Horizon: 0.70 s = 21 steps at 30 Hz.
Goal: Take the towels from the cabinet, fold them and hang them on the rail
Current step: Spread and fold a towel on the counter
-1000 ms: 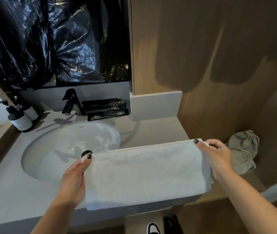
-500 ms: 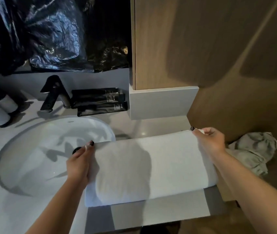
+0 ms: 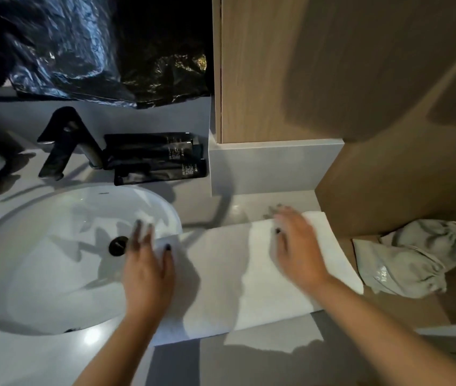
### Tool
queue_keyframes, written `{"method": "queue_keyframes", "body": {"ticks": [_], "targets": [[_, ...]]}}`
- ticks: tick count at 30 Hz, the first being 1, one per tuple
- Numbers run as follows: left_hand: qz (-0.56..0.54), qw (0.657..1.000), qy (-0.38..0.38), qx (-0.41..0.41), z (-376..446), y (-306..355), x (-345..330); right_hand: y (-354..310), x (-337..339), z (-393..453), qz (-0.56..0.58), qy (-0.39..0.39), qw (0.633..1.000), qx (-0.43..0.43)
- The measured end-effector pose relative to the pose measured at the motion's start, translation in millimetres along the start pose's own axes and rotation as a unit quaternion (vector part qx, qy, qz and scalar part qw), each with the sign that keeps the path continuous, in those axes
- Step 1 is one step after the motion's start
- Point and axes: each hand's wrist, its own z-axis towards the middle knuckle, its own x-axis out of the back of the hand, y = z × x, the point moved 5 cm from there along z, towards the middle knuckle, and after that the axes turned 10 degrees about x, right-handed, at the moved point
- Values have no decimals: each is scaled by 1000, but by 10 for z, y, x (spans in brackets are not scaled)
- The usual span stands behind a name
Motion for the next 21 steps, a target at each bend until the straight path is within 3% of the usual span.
{"method": "queue_keyframes", "body": {"ticks": [3, 5, 12, 17, 21], "targets": [[79, 973, -79, -202, -448, 304, -369, -397, -438, -252, -72, -148, 973, 162], [163, 946, -130, -248, -582, 323, -617, -475, -582, -304, -123, -187, 952, 207], [261, 928, -169, -203, -415, 262, -766, -398, -687, -237, -163, -279, 932, 164], [290, 923, -189, -165, -343, 216, -718, -255, -643, -188, -131, -276, 945, 117], [271, 934, -187, -136, -310, 205, -642, 1, -519, -121, -172, -277, 944, 60]]}}
